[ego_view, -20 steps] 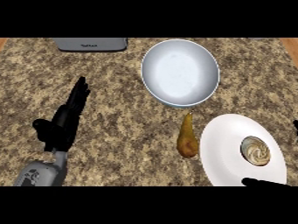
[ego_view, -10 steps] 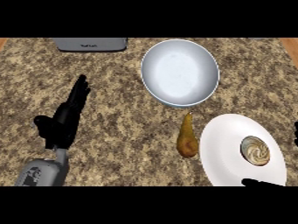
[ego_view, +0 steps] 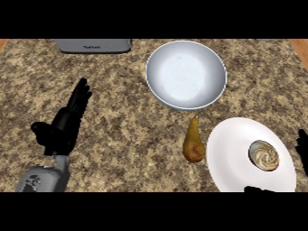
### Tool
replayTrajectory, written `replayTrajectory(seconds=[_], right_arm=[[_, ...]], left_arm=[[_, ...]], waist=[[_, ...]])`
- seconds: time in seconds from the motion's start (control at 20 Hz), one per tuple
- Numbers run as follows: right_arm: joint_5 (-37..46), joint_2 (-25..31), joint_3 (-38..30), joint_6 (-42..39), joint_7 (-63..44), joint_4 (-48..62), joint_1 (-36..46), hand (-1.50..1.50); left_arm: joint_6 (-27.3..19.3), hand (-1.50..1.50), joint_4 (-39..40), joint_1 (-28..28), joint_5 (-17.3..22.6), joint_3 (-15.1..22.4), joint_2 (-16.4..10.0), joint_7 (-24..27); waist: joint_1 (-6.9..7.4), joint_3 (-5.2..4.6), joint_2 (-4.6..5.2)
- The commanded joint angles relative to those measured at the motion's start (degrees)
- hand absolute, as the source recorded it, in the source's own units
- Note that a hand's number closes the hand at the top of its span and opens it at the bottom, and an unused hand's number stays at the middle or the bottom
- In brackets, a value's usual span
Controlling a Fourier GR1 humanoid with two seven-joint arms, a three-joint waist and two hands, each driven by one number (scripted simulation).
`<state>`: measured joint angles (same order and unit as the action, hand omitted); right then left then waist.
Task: Pick the cupcake from the plate and place it in the bowl
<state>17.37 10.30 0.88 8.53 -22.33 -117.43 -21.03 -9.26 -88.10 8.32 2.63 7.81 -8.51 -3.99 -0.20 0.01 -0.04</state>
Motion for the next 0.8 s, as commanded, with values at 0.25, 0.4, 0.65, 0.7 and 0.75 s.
replayTrajectory(seconds=[0.25, 0.4, 0.65, 0.7, 0.75], right_arm=[[0.2, -4.8, -1.4, 1.5, 5.5, 11.2, 4.6, -1.5], [-0.2, -4.4, -2.8, 0.2, 7.4, 11.0, 4.1, -1.5], [3.2, -3.3, -4.3, 1.5, 8.8, 18.0, 5.7, -1.5], [5.6, -3.2, -4.1, 2.9, 8.3, 19.5, 6.0, -1.5], [4.0, -1.4, -6.7, 1.9, 10.1, 21.9, 6.5, -1.5]], left_arm=[[1.9, 0.0, -1.0, -3.2, -2.4, 0.2, 2.0, 1.8], [1.2, 0.0, 1.3, -0.9, -3.7, -0.6, 3.9, 1.4], [2.8, 0.0, -3.0, 0.2, -2.2, -2.5, 2.2, -3.5], [3.7, 0.0, -0.7, -2.1, -2.4, -2.1, 2.2, 0.7], [2.1, 0.0, -1.4, -0.5, -3.1, -2.7, 2.4, -1.2]], waist=[[0.18, 0.0, 0.02], [0.02, -0.01, 0.02], [0.09, -0.01, 0.02], [0.14, -0.01, 0.05], [0.12, 0.0, 0.05]])
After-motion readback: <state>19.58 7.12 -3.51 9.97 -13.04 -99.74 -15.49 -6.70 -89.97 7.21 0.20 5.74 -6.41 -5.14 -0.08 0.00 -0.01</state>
